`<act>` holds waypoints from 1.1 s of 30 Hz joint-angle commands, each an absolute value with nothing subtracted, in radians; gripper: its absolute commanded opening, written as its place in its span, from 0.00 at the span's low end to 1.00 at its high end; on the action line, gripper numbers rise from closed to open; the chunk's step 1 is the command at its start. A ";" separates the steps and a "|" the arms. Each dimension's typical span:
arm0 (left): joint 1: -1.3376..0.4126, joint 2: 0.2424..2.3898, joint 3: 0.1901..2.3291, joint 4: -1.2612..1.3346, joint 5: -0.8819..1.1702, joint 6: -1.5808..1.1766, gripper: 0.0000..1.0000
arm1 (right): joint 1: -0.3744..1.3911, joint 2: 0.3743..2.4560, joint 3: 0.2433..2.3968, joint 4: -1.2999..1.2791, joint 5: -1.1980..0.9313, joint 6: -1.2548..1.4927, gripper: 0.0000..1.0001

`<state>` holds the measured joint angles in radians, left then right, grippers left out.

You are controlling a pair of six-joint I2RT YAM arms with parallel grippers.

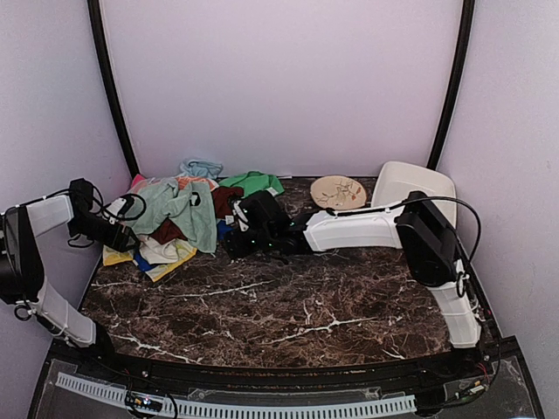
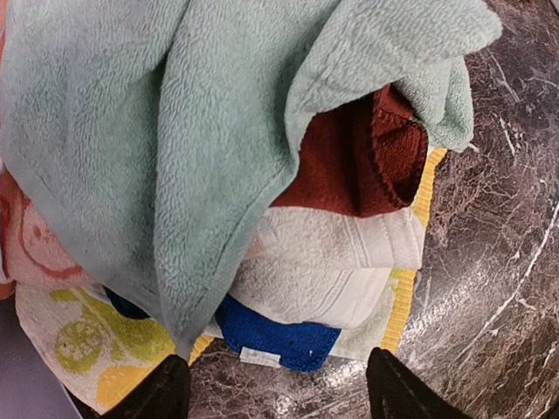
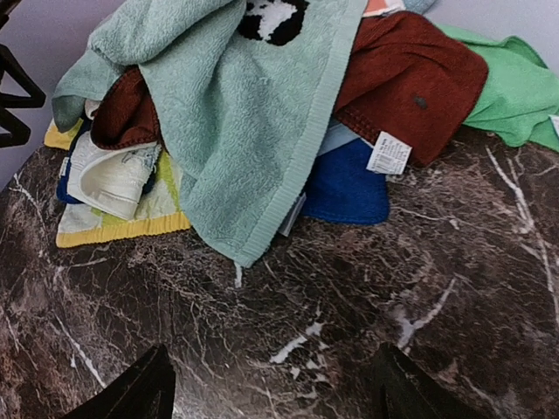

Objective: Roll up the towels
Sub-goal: Pick up the towel from the towel pile.

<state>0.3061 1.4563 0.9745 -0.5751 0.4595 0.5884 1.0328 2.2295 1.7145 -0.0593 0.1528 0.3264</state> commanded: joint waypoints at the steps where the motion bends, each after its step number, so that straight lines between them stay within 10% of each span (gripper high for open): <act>1: 0.328 1.479 0.964 -0.558 0.416 0.642 0.66 | 1.038 2.329 1.866 -0.111 0.054 0.356 0.76; 15: 0.341 1.571 0.940 -0.415 0.368 0.631 0.46 | 1.035 2.325 1.824 -0.061 0.011 0.390 0.72; 23: 0.306 1.600 1.028 -0.459 0.368 0.587 0.00 | 0.996 2.154 1.603 0.047 0.002 0.410 0.70; 33: 0.013 1.319 1.365 -0.724 0.363 0.512 0.00 | 0.956 2.055 1.513 0.080 -0.009 0.419 0.66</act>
<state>0.1524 1.4193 1.2556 -0.5896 0.3637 0.5514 0.9688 2.1139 1.5505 0.0261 -0.0029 0.4068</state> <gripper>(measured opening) 0.016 0.661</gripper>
